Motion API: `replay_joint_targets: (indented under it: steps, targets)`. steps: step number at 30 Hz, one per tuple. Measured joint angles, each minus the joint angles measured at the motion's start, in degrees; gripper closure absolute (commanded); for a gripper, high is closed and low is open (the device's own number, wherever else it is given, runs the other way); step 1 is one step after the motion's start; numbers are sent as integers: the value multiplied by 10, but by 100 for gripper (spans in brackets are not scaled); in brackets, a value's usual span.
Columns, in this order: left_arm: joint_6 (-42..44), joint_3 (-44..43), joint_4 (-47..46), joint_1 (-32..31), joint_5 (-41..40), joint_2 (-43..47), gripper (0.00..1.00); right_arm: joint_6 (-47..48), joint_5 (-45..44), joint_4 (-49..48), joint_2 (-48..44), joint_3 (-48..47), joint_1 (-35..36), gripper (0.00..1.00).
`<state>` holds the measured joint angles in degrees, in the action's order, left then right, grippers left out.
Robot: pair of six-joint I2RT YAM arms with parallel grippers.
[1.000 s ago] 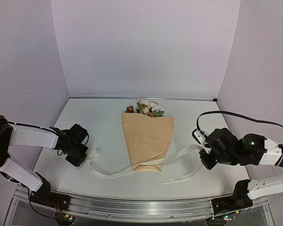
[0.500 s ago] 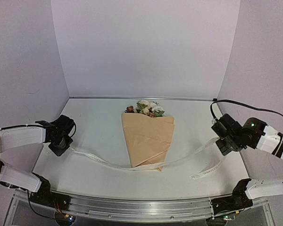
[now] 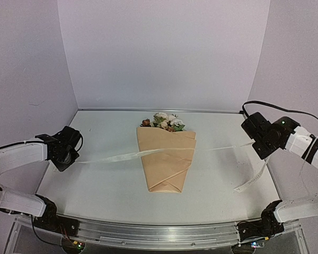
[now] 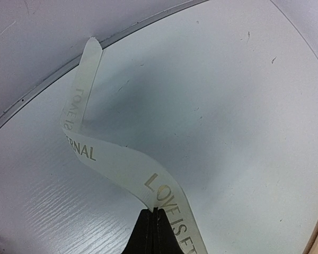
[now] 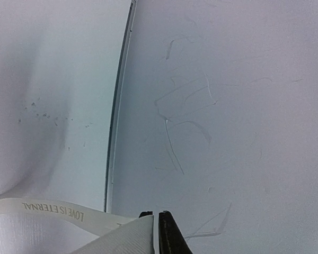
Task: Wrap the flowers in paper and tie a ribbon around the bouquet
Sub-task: Place the ribbon at the center of the board.
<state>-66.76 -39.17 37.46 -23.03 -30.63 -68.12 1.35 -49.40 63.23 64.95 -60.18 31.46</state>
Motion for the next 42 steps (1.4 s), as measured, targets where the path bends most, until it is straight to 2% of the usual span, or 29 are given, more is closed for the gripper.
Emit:
replay_joint_targets:
  steps: [2, 3, 5, 7, 13, 21, 25, 26, 28, 32, 35, 39, 42]
  targets:
    - [4, 4, -5, 0, 1, 2, 100, -6, -1, -1, 4, 11, -19, 88]
    - [4, 8, -6, 0, 3, 3, 100, -14, 0, 0, 5, 21, -29, 84]
    - [3, 19, -10, 0, 9, 3, 100, -32, 8, 1, 5, 44, -50, 71]
    - [2, 31, -11, 0, 16, 3, 100, -56, 17, 5, 6, 67, -69, 51]
    - [-11, 53, -16, 0, 28, -4, 100, -115, 43, 14, 20, 96, -107, 27]
    - [-25, 59, -19, 0, 30, -10, 100, -145, 77, 20, 34, 89, -187, 9]
    - [-33, 63, -19, 0, 30, -9, 100, -150, 91, 30, 61, 52, -210, 8]
    - [-35, 63, -19, 0, 30, -9, 100, -152, 98, 31, 65, 41, -212, 4]
    - [-36, 63, -19, 0, 30, -9, 89, -163, 133, 37, 64, 19, -213, 2]
    - [-31, 62, -13, 0, 29, -6, 46, -196, 219, 41, 56, 4, -203, 2]
    - [-15, 51, -1, 0, 32, 3, 21, -217, 282, 34, 56, 6, -169, 2]
    - [16, 16, -1, 0, 38, 25, 9, -245, 361, 3, 58, 11, -108, 2]
    - [45, -2, -2, 0, 49, 49, 7, -273, 428, -41, 61, 14, -81, 2]
